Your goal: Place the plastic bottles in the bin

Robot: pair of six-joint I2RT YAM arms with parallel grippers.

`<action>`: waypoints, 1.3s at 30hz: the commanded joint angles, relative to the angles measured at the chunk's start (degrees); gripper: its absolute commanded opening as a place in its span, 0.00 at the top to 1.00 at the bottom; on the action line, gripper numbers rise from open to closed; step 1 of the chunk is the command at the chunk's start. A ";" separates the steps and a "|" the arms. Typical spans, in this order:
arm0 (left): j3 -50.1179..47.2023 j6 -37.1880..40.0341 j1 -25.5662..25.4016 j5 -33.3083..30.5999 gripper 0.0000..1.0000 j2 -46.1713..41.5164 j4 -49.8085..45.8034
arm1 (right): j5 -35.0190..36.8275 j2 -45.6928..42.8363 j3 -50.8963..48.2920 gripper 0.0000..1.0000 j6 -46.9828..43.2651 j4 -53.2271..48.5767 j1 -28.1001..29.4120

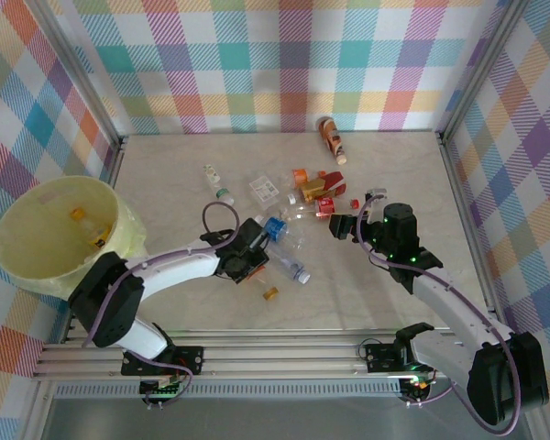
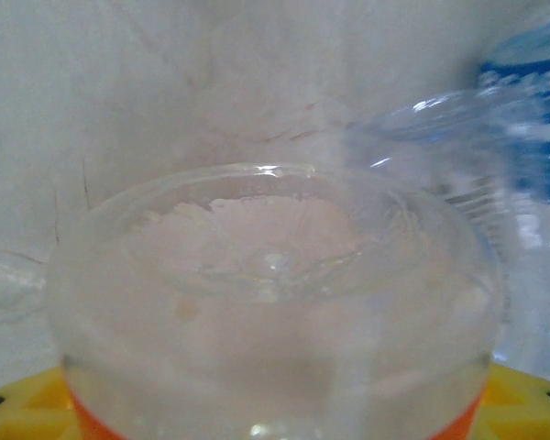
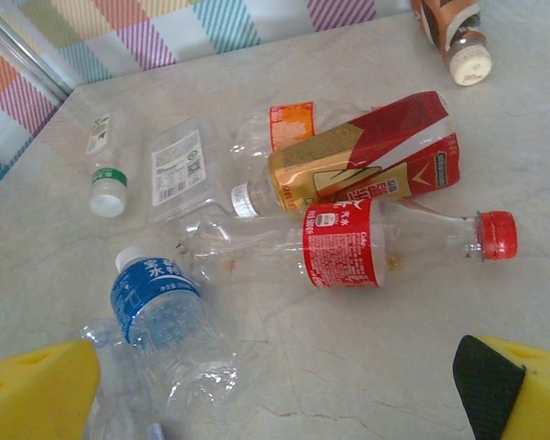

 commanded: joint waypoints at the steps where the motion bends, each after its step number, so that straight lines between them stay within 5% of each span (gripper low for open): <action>1: 2.83 7.08 1.83 -3.87 0.50 -4.82 -3.40 | -3.43 -0.77 -0.70 0.00 -2.43 3.29 0.33; 16: 16.74 24.06 4.15 -24.26 0.52 -18.22 -15.83 | -16.05 7.64 3.72 0.00 0.38 2.98 0.98; 21: 22.25 31.77 4.15 -35.04 0.52 -23.09 -19.64 | -15.82 9.90 4.68 0.00 1.59 4.33 1.99; 29: 30.02 44.48 5.19 -42.22 0.51 -29.10 -18.83 | -15.12 11.85 6.16 0.00 1.51 5.55 2.62; 39: 37.17 57.53 8.30 -62.65 0.52 -33.15 -16.59 | -12.34 12.11 6.57 0.00 4.32 7.25 2.62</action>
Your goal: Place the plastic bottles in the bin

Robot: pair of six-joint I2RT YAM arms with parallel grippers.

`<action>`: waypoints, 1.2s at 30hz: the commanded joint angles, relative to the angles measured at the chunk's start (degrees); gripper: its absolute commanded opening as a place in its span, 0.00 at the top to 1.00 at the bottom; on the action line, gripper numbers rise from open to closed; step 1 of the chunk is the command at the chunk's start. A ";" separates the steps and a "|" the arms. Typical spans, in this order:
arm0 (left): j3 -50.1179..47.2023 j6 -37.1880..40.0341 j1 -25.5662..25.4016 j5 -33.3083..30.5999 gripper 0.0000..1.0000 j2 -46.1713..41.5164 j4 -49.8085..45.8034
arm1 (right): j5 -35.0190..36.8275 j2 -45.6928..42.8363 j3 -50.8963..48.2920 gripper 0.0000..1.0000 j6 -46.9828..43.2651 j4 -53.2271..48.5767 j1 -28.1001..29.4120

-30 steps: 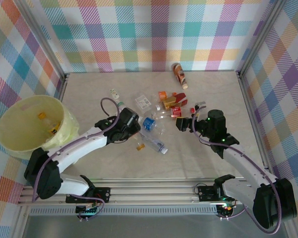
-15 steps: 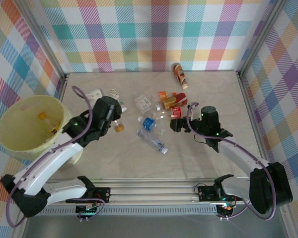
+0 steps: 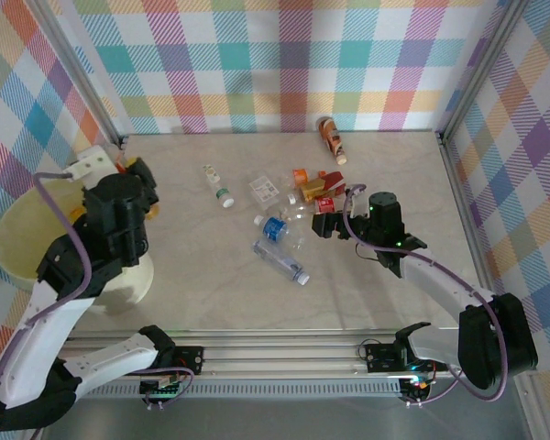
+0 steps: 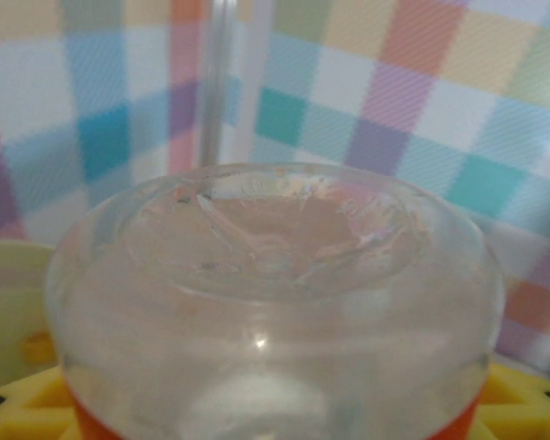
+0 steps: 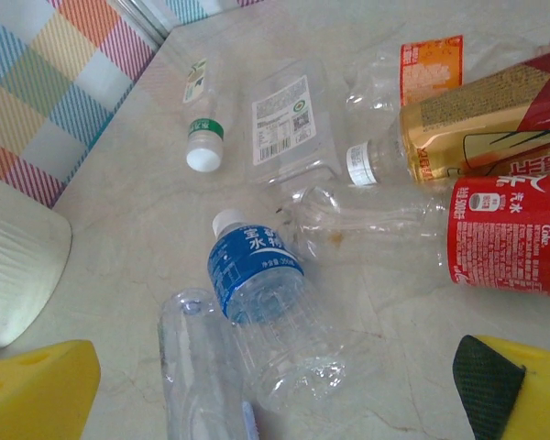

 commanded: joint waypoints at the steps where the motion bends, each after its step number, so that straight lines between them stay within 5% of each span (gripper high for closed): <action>1: 2.80 8.45 2.18 -9.52 0.52 -0.93 1.46 | 0.27 0.38 1.90 0.00 1.18 2.48 0.41; 9: 6.18 13.07 13.52 -9.91 0.53 4.37 -4.01 | -0.52 0.27 2.45 0.00 1.46 1.97 0.40; 21: -1.52 9.12 35.20 4.68 0.51 0.56 -14.09 | 0.61 -1.53 0.78 0.00 -0.07 0.67 0.41; 31: -5.79 6.78 50.59 32.84 0.49 4.60 -16.05 | -0.48 -0.39 2.11 0.00 -0.89 -0.06 0.41; 36: -8.00 7.09 52.47 41.86 0.46 5.84 -13.56 | -0.35 -0.44 1.77 0.00 -1.35 -0.83 0.39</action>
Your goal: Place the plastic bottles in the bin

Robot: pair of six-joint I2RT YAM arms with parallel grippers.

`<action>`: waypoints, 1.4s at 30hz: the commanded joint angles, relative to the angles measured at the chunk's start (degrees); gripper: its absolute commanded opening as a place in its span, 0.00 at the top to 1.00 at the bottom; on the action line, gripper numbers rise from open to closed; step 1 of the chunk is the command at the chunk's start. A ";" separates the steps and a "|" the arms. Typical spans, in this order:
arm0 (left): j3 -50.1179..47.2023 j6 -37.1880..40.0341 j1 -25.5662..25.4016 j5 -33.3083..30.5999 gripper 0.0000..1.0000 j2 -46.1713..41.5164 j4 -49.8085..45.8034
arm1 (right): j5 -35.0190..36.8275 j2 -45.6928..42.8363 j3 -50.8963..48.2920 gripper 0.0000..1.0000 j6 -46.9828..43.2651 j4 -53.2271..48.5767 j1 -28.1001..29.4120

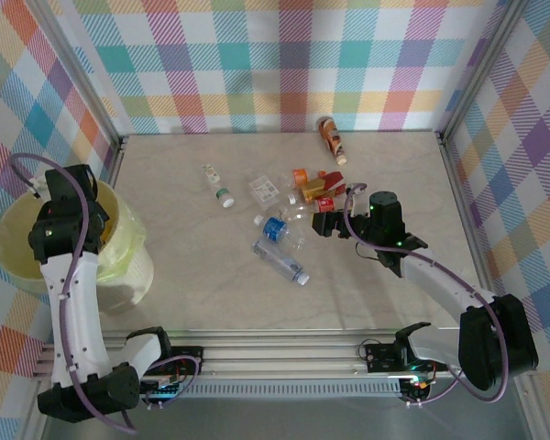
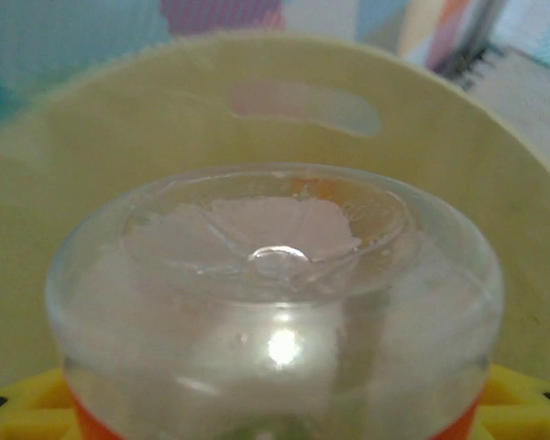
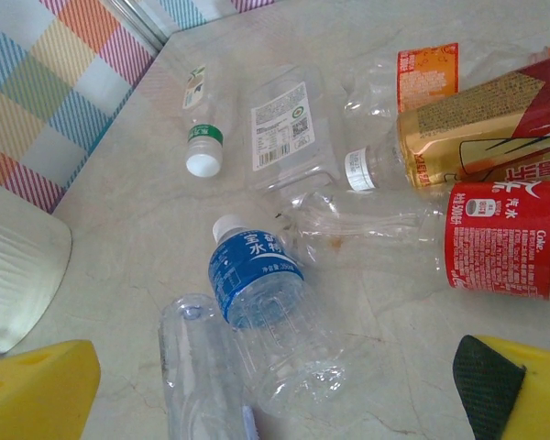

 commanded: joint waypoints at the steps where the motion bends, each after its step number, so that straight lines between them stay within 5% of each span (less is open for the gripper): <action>1: -1.96 -0.40 1.09 9.46 0.44 -0.61 1.36 | -0.59 -0.11 1.30 0.00 -1.48 -0.13 0.38; 7: -4.82 0.40 1.02 16.14 0.36 -1.36 4.40 | -0.68 0.29 1.60 0.00 -1.71 -0.16 0.41; 21: -2.17 -0.10 1.04 15.88 0.22 -2.87 4.35 | -1.38 1.43 1.88 0.00 -1.69 -0.12 0.41; 42: 8.01 -9.36 -1.32 27.06 0.00 -3.52 2.54 | -0.24 -2.95 -4.31 0.00 -3.28 -3.68 2.20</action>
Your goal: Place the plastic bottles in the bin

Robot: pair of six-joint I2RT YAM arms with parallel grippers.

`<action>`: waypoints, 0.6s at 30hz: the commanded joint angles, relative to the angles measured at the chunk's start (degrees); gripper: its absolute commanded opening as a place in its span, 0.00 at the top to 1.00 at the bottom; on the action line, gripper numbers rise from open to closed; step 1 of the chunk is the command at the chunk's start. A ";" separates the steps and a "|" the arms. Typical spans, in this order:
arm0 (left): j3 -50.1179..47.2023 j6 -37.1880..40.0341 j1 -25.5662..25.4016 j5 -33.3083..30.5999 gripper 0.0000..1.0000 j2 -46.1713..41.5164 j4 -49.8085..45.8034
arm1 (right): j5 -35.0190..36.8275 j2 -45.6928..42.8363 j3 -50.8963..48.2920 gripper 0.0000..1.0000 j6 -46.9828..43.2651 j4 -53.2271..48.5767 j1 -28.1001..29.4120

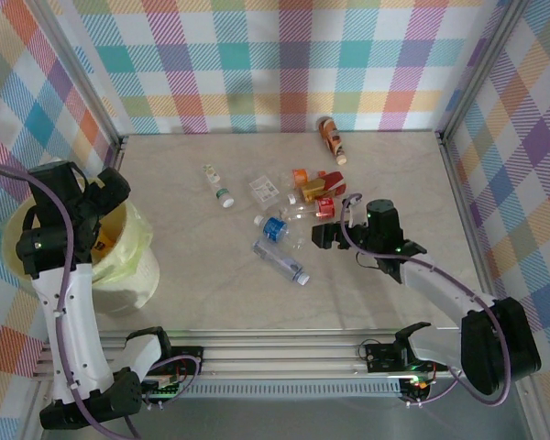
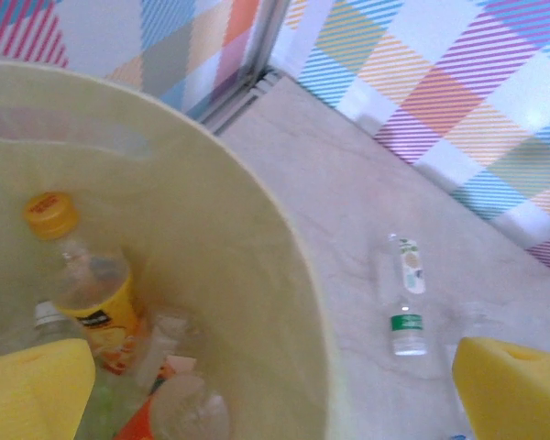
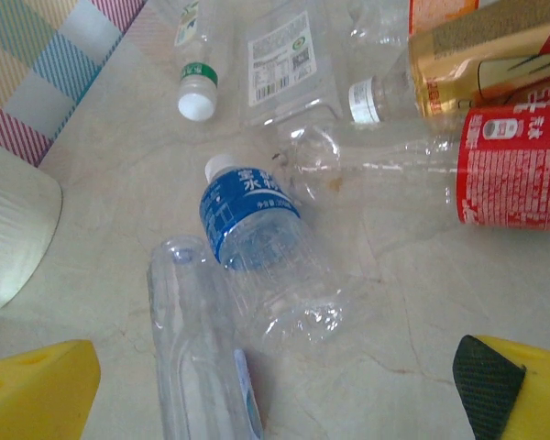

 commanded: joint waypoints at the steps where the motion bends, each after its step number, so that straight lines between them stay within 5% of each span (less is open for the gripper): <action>1: 2.22 -2.80 -1.74 4.47 0.00 -1.11 0.33 | 0.35 -1.55 -1.26 0.00 -0.85 -0.57 1.09; 11: 1.37 -9.14 -12.62 17.18 0.00 -1.17 12.52 | 3.53 -3.75 -4.15 0.00 -2.17 -1.26 6.92; 18: -0.72 -10.89 -27.47 14.58 0.00 3.28 21.76 | 6.95 -5.22 -5.63 0.00 -4.44 -2.57 12.52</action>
